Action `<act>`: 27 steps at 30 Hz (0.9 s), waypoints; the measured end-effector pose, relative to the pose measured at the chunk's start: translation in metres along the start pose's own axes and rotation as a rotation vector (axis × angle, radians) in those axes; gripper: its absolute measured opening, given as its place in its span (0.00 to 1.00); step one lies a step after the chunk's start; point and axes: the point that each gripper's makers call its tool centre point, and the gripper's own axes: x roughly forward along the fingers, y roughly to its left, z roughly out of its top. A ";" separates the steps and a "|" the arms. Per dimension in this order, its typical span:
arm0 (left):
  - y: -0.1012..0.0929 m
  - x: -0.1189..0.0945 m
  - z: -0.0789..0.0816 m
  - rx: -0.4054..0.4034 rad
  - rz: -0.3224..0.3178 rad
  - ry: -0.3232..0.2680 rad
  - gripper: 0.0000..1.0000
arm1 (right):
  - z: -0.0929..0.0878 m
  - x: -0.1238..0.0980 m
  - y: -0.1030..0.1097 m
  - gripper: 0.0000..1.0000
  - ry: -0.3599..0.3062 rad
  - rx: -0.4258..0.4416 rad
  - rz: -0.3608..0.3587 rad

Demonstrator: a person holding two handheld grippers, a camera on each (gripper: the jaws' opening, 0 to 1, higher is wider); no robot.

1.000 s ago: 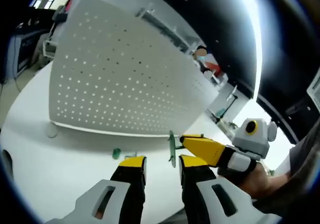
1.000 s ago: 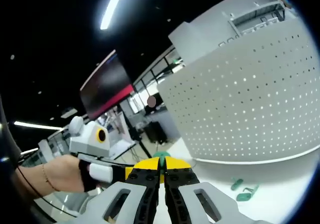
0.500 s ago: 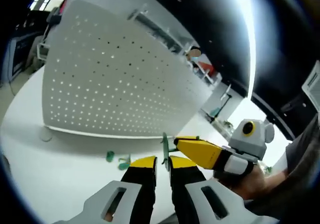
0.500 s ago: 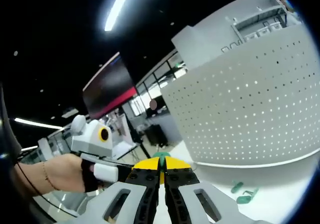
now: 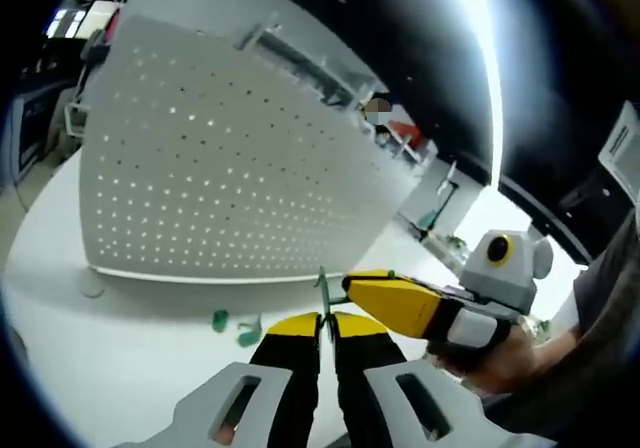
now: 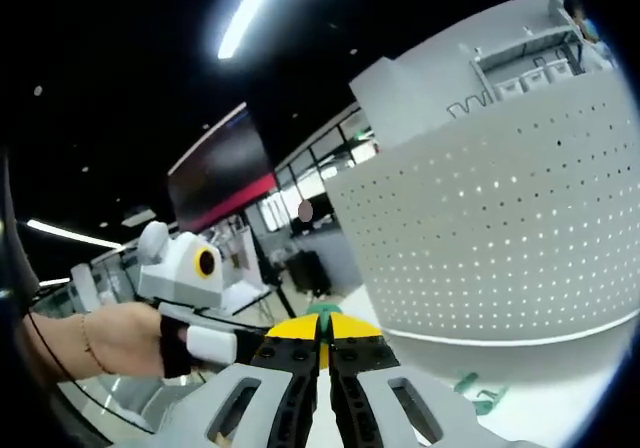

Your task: Insert the hook assembly into the mounting plate slot until the hook locks in place.

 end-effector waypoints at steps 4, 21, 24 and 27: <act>-0.001 -0.001 0.001 0.031 0.011 -0.001 0.02 | 0.000 0.000 0.001 0.00 0.002 -0.008 0.000; 0.002 -0.001 0.017 0.194 0.108 -0.026 0.01 | 0.015 -0.010 -0.001 0.08 0.018 0.055 -0.015; 0.003 -0.003 0.020 0.232 0.124 -0.029 0.01 | 0.016 -0.013 -0.002 0.08 0.022 0.062 -0.014; 0.002 -0.003 0.021 0.272 0.130 -0.033 0.01 | 0.015 -0.014 -0.005 0.08 0.024 0.093 -0.016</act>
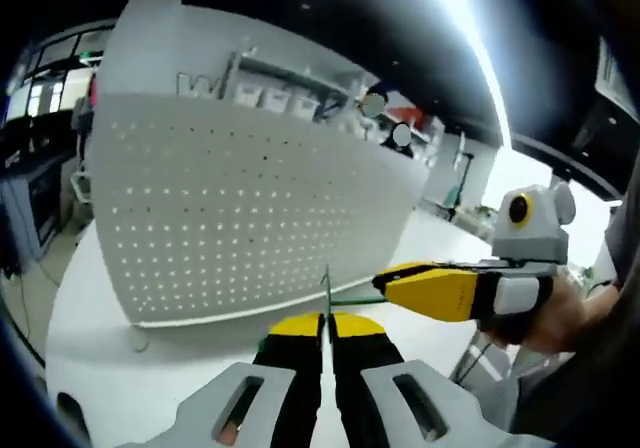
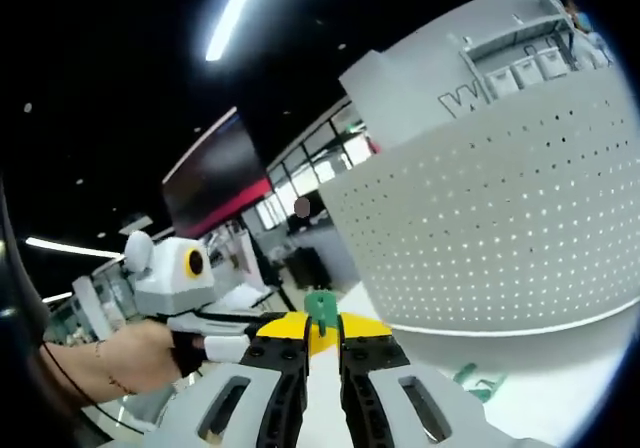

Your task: Insert the hook assembly into the mounting plate slot until the hook locks in place.

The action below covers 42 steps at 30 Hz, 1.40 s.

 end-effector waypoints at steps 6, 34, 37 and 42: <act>-0.004 0.003 0.001 0.057 -0.001 -0.003 0.01 | -0.002 0.006 0.001 0.08 0.007 0.055 0.010; -0.006 0.000 0.016 0.165 0.002 -0.058 0.04 | 0.005 0.011 0.001 0.00 -0.026 0.093 0.008; -0.007 0.001 0.014 0.151 -0.012 -0.050 0.07 | 0.005 0.011 0.001 0.00 -0.022 0.048 -0.006; -0.011 0.004 0.007 0.151 -0.025 -0.027 0.24 | 0.008 0.011 -0.003 0.00 -0.017 0.006 -0.022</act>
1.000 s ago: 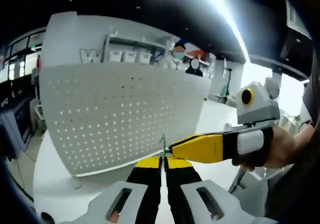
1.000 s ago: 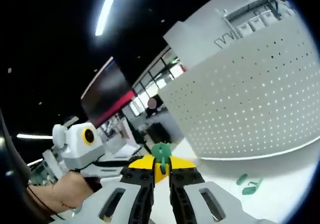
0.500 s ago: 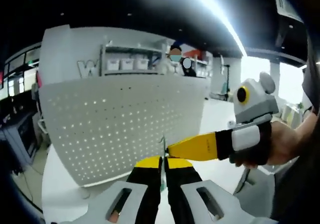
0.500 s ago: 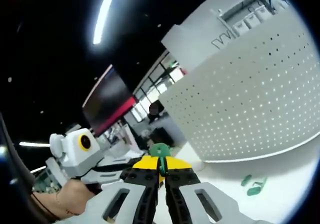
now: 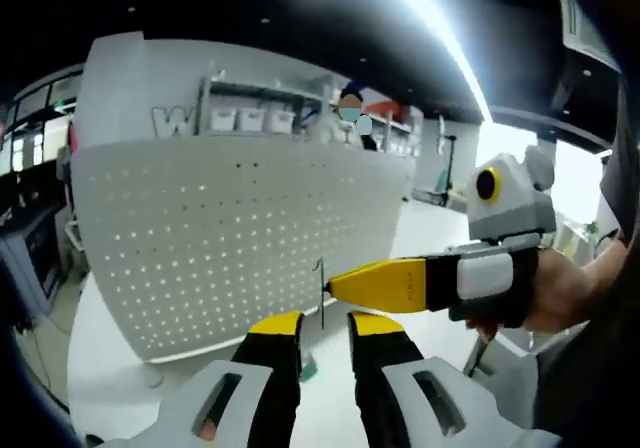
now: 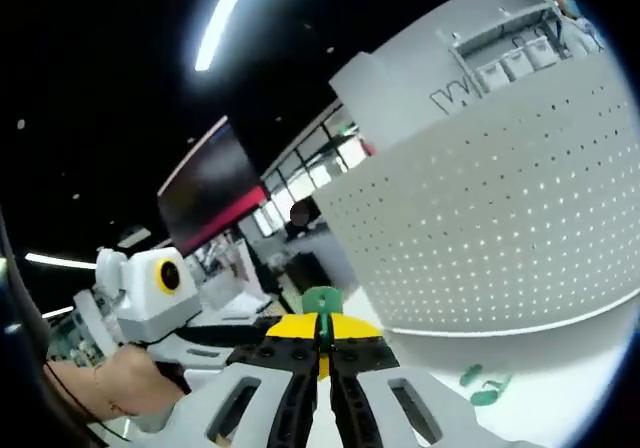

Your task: Insert the hook assembly into the mounting plate slot until the hook locks in place.

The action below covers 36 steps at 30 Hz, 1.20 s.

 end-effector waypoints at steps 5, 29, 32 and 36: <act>-0.004 0.001 -0.005 -0.012 -0.013 0.014 0.45 | 0.006 -0.001 -0.007 0.00 -0.005 -0.070 -0.032; -0.013 0.003 -0.003 -0.106 -0.076 0.011 1.00 | 0.061 -0.001 -0.067 0.00 -0.116 -0.397 -0.324; -0.012 0.002 -0.003 -0.104 -0.076 0.013 1.00 | 0.071 -0.003 -0.080 0.00 -0.144 -0.405 -0.373; -0.010 0.000 -0.003 -0.107 -0.078 0.016 1.00 | 0.083 -0.004 -0.098 0.00 -0.168 -0.435 -0.439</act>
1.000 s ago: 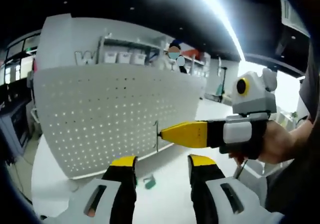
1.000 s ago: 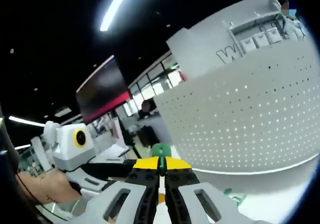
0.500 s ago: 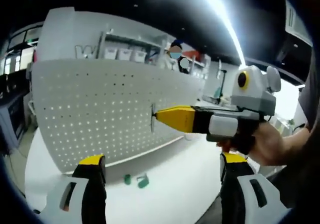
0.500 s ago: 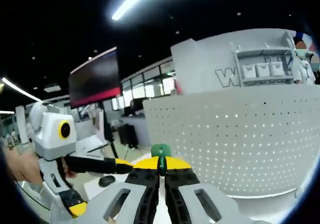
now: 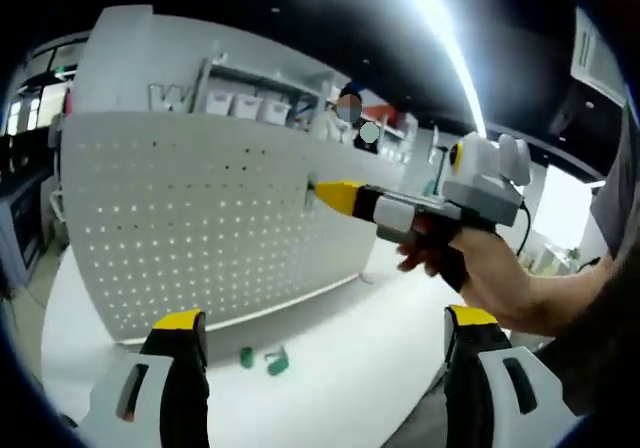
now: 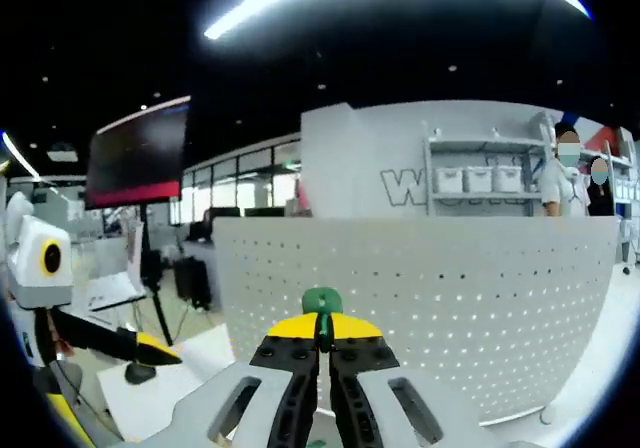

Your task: Insert the hook assembly into the mounting plate slot until the hook locks in place.

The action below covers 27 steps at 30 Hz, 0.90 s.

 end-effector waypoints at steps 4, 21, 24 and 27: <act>0.002 -0.002 0.001 -0.001 0.001 0.000 1.00 | 0.006 0.007 -0.016 0.00 -0.024 -0.014 -0.056; 0.021 -0.006 0.005 -0.002 0.014 0.014 1.00 | 0.016 0.042 -0.071 0.00 -0.072 -0.014 -0.236; 0.024 -0.005 0.004 -0.002 0.017 0.023 1.00 | 0.015 0.048 -0.080 0.00 -0.074 -0.007 -0.260; 0.030 -0.004 0.003 -0.009 0.024 0.027 1.00 | 0.016 0.052 -0.086 0.00 -0.079 -0.006 -0.278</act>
